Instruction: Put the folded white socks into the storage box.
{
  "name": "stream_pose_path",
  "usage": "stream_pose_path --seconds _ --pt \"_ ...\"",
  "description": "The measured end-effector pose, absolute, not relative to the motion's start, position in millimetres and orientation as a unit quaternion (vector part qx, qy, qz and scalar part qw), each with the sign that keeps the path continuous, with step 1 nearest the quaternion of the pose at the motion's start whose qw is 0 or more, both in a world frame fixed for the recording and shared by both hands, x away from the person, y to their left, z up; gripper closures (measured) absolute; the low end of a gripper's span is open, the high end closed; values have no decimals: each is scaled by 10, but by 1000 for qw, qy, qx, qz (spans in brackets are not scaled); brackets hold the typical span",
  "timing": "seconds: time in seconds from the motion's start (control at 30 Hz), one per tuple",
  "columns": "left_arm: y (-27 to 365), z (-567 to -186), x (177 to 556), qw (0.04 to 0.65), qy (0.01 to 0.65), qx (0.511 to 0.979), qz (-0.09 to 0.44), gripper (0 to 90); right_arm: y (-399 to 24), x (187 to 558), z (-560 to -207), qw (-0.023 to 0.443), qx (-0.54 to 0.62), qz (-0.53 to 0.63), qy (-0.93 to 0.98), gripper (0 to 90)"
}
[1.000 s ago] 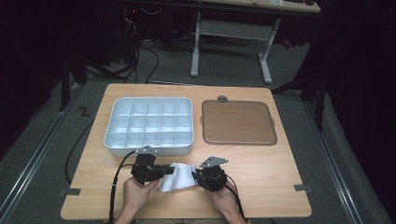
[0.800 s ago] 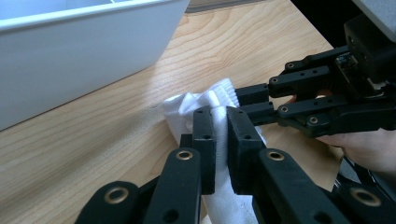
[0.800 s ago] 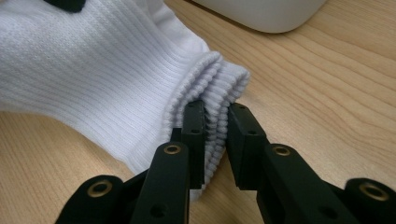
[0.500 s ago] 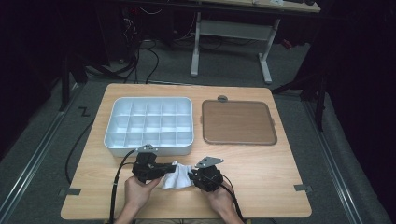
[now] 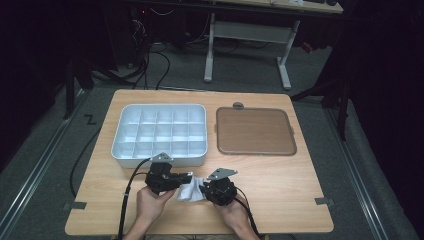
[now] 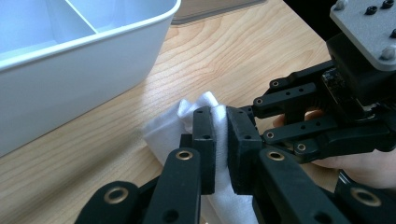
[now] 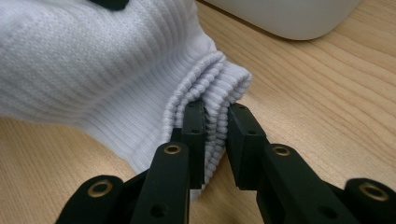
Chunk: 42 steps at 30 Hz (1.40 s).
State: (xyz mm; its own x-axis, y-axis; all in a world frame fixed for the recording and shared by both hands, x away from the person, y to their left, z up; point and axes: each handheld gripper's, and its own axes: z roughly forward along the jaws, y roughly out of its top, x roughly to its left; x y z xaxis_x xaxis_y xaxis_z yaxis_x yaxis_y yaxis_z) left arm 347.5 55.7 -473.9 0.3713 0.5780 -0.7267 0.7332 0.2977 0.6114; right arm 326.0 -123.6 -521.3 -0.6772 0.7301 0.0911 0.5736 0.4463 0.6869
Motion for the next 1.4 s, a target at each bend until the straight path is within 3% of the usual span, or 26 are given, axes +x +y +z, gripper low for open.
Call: stream_pose_path --seconds 0.97,1.13,1.4 --pt "409 -4893 3497 567 543 618 -46 832 -1103 3231 -5227 86 373 368 847 781" --pt "405 -4908 3491 562 543 622 -43 833 -1177 3201 -5185 84 380 373 842 706" --pt "351 -4962 3477 560 537 630 -33 834 -1223 3168 -5199 90 377 375 842 771"
